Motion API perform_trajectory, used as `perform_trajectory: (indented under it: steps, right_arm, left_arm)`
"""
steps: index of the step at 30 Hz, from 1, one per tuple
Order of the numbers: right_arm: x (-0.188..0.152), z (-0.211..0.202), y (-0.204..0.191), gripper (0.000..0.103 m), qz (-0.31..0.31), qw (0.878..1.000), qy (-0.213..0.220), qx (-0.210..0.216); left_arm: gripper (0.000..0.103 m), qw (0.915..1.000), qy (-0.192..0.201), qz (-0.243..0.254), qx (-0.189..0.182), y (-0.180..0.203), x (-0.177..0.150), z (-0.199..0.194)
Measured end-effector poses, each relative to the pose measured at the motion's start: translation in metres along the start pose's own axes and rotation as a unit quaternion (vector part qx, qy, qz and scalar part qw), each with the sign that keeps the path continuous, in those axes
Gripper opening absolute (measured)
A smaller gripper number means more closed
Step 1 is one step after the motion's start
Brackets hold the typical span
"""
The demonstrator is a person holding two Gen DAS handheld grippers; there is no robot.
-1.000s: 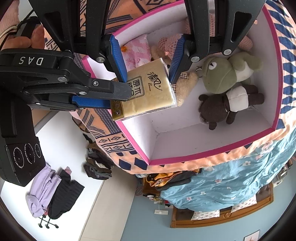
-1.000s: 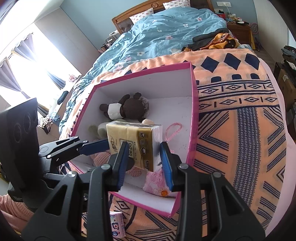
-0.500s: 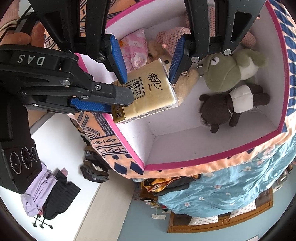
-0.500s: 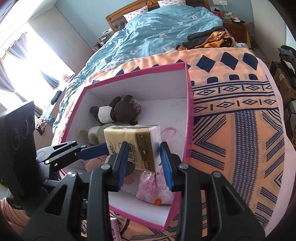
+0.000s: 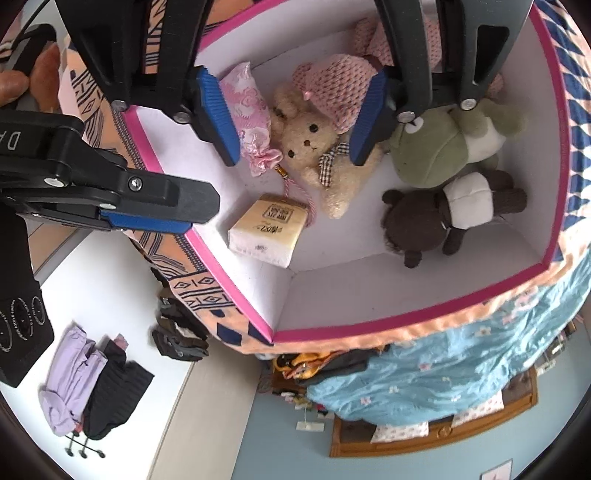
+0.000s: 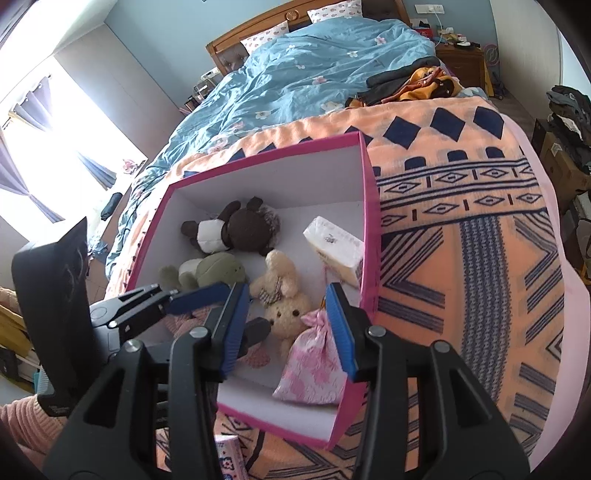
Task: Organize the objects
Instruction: 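Lower the beige box into the pink box and open the right gripper, then move the right gripper down to the floral tissue pack and close it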
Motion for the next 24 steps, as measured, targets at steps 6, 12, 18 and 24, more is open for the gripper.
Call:
perform_trajectory:
  steps: [6, 12, 18, 24]
  right_arm:
    - [-0.017, -0.008, -0.003, 0.046, 0.006, 1.000, -0.005, 0.019]
    - [-0.030, -0.021, -0.010, 0.048, 0.010, 0.999, -0.001, 0.041]
    - [-0.045, -0.032, -0.015, 0.048, 0.013, 0.998, -0.003, 0.059]
    - [-0.060, -0.040, -0.016, 0.048, 0.024, 0.997, -0.005, 0.072]
  left_arm:
    - [0.084, 0.9986, 0.042, 0.018, 0.026, 0.004, -0.003, -0.029]
    - [0.085, 0.9964, 0.058, 0.034, 0.051, 0.007, -0.009, -0.052]
    - [0.092, 0.9950, 0.066, 0.032, 0.068, 0.009, -0.023, -0.067]
    - [0.098, 0.9928, 0.072, 0.034, 0.089, 0.010, -0.035, -0.078]
Point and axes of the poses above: each gripper's, at about its wrist camera, not at the fingertips, and z roughly the way its jaws point, y to its right, x to its top, the point moved 8 cm from there along z, roughly the way its jaws point, and after that the axes turned 15 degrees about z, right-handed, at the moved point
